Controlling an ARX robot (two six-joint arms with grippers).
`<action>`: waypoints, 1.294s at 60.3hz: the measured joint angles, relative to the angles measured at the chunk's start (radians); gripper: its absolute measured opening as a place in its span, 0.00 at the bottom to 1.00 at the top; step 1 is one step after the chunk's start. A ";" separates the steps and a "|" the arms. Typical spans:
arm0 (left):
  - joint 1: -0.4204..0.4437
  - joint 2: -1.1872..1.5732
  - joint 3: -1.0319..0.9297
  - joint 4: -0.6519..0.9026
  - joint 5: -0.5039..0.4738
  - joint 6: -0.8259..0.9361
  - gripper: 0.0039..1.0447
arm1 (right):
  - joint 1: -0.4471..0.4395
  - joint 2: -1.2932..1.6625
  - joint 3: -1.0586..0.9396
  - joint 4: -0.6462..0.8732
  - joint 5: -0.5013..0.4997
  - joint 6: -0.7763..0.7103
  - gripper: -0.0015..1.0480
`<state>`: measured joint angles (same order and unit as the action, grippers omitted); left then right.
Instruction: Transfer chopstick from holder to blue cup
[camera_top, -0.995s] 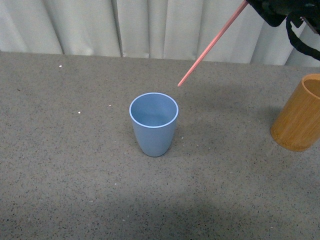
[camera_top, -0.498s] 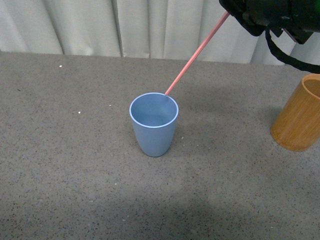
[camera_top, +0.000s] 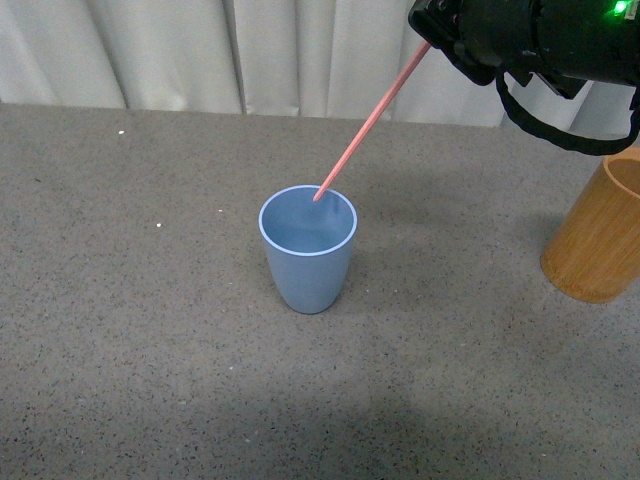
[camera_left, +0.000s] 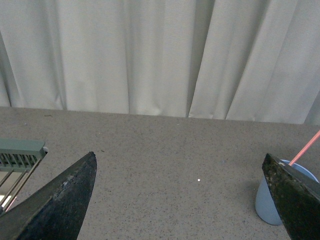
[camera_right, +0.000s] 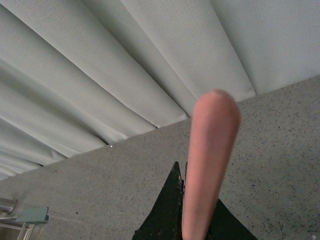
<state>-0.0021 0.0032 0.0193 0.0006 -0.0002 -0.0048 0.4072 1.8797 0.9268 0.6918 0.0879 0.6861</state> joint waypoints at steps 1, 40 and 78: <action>0.000 0.000 0.000 0.000 0.000 0.000 0.94 | 0.001 0.002 0.001 -0.001 0.000 0.000 0.01; 0.000 0.000 0.000 0.000 0.000 0.000 0.94 | 0.028 0.027 0.025 -0.019 -0.019 0.001 0.19; 0.000 0.000 0.000 0.000 0.000 0.000 0.94 | 0.013 -0.040 -0.020 -0.044 0.143 -0.117 0.89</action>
<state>-0.0021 0.0032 0.0193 0.0006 -0.0002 -0.0048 0.4206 1.8393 0.9070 0.6476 0.2314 0.5694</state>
